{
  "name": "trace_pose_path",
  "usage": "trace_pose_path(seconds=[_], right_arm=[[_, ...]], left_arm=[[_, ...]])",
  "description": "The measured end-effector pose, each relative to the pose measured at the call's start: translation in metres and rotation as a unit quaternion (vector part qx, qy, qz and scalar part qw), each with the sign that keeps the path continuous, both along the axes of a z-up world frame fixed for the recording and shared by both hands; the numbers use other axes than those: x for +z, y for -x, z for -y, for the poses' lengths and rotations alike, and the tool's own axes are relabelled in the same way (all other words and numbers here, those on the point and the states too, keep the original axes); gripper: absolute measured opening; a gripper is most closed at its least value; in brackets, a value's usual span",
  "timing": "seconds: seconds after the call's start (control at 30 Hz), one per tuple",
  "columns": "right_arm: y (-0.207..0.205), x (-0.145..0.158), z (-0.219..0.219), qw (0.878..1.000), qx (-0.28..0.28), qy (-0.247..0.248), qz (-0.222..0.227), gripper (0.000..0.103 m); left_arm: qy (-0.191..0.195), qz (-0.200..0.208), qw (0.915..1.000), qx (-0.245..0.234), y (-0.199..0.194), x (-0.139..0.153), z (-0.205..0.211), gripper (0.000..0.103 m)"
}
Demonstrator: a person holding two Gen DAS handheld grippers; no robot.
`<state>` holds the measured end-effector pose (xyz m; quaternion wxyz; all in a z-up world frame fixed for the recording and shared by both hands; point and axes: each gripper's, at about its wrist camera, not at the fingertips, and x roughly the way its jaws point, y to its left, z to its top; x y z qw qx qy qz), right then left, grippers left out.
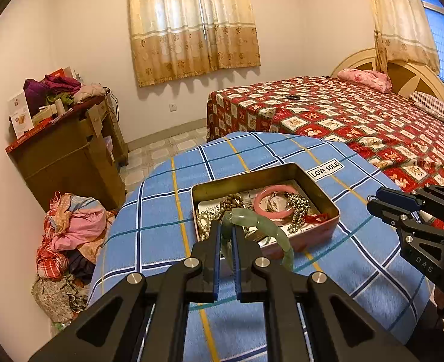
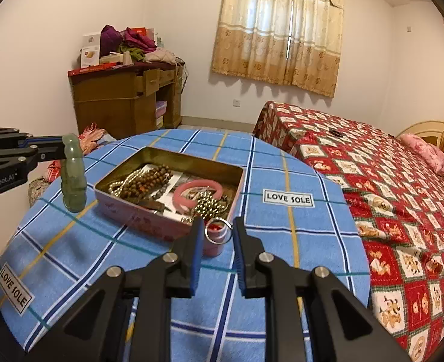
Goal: Organize jewelry
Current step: 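Carry the jade bangle and ring into the tin and open both grippers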
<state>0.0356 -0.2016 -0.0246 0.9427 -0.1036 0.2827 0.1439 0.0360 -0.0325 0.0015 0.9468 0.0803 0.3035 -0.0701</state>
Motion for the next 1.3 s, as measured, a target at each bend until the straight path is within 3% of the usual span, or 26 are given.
trace_pose_path(seconds=[0.47, 1.3], right_arm=[[-0.021, 0.006, -0.002, 1.000, -0.007, 0.008, 0.006, 0.021], [-0.077, 0.008, -0.031, 0.999, -0.006, 0.044, 0.004, 0.021]], left_arm=[[-0.002, 0.001, 0.9999, 0.013, -0.016, 0.000, -0.002, 0.006], [-0.044, -0.003, 0.9986, 0.031, -0.075, 0.003, -0.001, 0.006]])
